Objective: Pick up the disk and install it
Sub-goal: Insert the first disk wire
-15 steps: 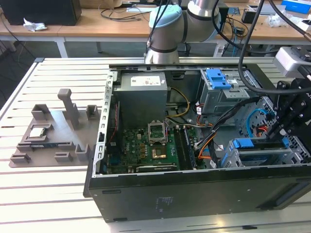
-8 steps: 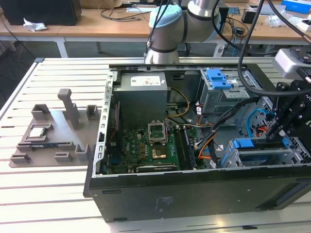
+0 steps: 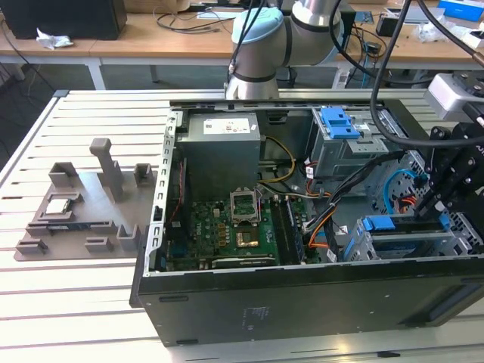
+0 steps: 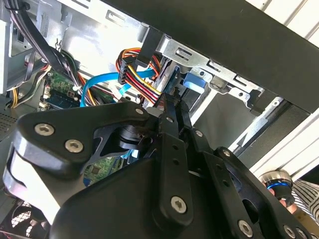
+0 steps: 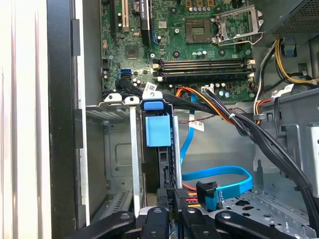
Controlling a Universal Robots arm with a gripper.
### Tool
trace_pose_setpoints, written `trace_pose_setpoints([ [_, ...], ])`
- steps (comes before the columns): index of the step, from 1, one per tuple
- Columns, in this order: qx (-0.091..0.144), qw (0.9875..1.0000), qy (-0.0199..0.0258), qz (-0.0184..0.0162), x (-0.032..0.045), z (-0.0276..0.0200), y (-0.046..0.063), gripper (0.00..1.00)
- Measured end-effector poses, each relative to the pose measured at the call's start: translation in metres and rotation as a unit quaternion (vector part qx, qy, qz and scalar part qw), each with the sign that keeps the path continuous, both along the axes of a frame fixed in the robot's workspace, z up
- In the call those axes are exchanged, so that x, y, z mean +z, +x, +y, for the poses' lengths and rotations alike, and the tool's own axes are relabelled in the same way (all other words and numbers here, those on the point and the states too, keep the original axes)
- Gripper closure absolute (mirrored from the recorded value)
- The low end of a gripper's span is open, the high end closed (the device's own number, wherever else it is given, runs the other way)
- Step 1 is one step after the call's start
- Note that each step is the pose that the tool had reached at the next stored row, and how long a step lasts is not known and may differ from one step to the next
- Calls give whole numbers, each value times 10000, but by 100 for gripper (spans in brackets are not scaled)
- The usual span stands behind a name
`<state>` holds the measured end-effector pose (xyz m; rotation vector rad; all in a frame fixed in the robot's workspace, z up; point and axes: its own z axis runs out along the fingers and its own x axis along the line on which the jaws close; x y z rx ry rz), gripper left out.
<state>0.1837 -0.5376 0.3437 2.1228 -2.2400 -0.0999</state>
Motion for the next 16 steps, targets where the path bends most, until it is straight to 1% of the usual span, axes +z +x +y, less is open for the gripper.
trace_pose_setpoints([
  [7,0,10000,1,25,-32,0,4,84],
  [9,0,10000,14,31,-43,-1,13,84],
  [13,-1,10000,34,35,-37,-4,24,84],
  [16,1,10000,42,35,-58,-11,26,84],
])
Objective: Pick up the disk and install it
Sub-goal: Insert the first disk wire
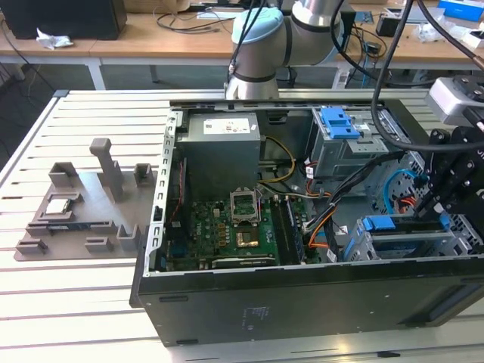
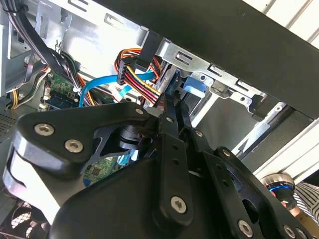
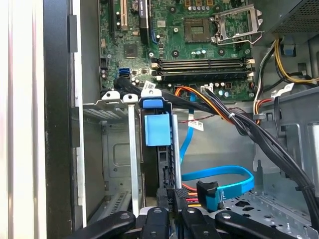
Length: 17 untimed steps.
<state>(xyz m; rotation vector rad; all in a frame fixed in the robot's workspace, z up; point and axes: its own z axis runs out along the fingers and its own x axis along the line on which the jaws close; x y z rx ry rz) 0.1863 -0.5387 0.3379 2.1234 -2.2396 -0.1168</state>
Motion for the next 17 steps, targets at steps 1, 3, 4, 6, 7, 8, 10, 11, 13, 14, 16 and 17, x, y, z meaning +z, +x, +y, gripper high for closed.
trace_pose_setpoints([
  [1,0,10000,-1,0,-12,-1,0,84],
  [3,0,10000,-3,0,-34,-1,0,84],
  [4,-1,10000,-3,0,-34,-1,0,84],
  [6,0,10000,5,-1,-39,-1,0,84],
  [7,-1,10000,7,0,-44,-2,0,82],
  [8,0,10000,3,0,-40,-1,0,76],
  [10,-1,10000,2,0,9,-2,-1,76],
  [11,-1,10000,1,0,83,1,-1,76],
  [13,-1,10000,1,0,197,16,-1,76],
  [14,-1,10000,1,0,230,24,-1,76],
  [16,0,10000,-1,0,370,49,0,84],
  [17,0,10000,-2,0,414,57,0,89],
])
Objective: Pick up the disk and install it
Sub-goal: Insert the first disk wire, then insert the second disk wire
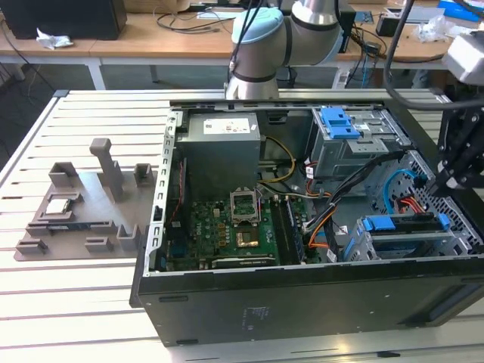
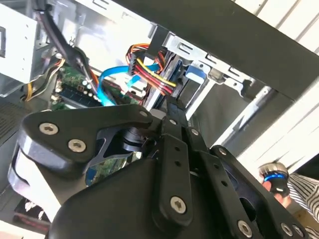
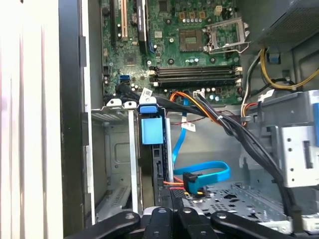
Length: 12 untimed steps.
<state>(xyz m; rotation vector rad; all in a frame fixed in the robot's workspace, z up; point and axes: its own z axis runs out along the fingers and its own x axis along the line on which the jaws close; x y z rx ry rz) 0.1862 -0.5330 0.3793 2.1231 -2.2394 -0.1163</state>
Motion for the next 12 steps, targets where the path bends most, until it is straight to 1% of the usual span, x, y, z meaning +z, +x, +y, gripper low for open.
trace_pose_setpoints([
  [1,0,10000,-1,0,74,10,0,89],
  [2,0,10000,-2,0,121,14,0,89],
  [4,-1,10000,0,0,161,14,0,89],
  [12,0,10000,-2,0,167,15,0,89],
])
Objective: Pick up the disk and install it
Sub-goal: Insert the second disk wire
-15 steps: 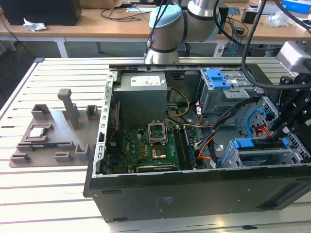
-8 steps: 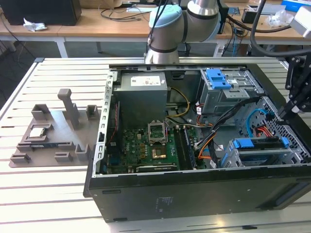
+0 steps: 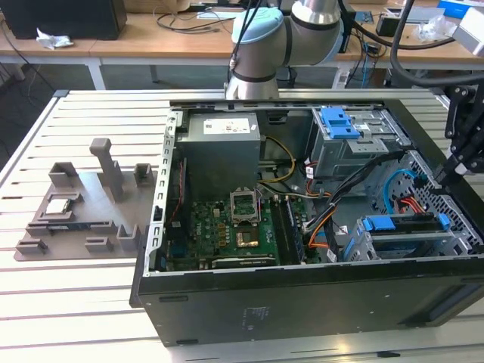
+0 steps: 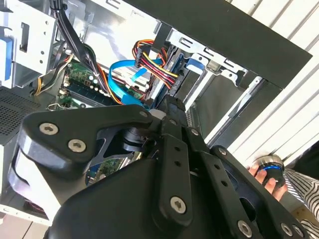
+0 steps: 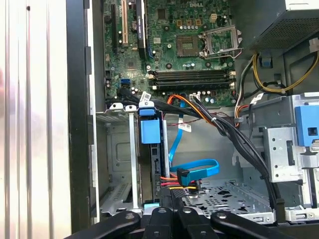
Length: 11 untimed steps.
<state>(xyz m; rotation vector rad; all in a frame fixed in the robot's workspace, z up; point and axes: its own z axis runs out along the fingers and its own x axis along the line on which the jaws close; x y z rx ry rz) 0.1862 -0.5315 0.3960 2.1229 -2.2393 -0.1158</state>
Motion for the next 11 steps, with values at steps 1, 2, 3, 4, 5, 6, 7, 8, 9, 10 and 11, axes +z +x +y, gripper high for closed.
trace_pose_setpoints([
  [1,0,10000,0,0,0,0,0,89],
  [2,0,10000,0,0,1,0,0,76],
  [3,0,10000,0,0,1,0,0,76],
  [4,0,10000,0,0,1,0,0,76],
  [5,0,10000,1,0,1,0,0,71],
  [6,0,10000,0,0,2,0,0,64],
  [7,0,10000,0,0,3,1,-1,64],
  [8,0,10000,-3,0,5,7,-5,64],
  [9,0,10000,0,0,0,28,-33,64],
  [10,0,10000,2,0,-9,46,-89,64],
  [11,0,10000,14,0,-32,54,-134,64],
])
